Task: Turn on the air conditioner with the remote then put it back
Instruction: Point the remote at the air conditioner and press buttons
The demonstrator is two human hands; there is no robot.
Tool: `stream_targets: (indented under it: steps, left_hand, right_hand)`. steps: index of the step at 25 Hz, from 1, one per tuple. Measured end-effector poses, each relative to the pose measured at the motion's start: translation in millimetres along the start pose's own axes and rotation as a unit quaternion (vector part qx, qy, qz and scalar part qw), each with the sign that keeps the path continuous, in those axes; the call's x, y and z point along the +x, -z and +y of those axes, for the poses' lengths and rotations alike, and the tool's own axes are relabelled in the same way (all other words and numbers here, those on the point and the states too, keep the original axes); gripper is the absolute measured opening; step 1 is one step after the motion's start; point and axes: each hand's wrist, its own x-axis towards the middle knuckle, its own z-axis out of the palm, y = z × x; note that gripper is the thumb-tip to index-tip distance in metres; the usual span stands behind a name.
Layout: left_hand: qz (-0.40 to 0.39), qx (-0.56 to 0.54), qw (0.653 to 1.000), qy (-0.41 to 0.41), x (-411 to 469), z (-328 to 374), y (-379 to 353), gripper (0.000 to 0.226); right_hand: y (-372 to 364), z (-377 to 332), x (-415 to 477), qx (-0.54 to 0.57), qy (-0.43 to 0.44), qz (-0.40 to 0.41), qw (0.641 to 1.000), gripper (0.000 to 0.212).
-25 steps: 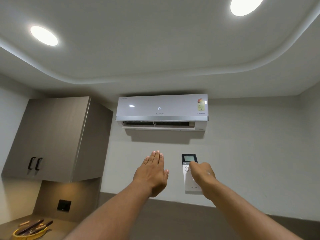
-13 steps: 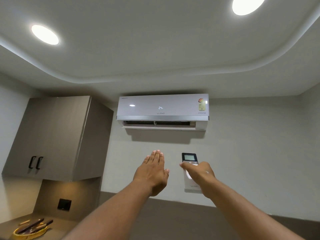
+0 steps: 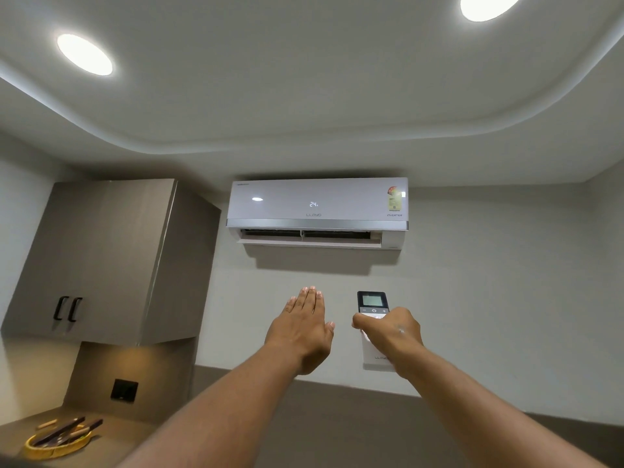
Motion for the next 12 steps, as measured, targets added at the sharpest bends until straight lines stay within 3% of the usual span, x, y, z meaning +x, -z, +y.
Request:
stream_targets:
  steps: [6, 12]
  left_hand:
    - [0.001, -0.08, 0.997, -0.024, 7, 48, -5, 0.064]
    - [-0.009, -0.187, 0.976, -0.111, 22, 172, -17, 0.064]
  right_hand:
    - [35, 18, 1, -0.02, -0.005, 0.031, 0.999, 0.039]
    - [147, 61, -1, -0.094, -0.02, 0.143, 0.985, 0.041]
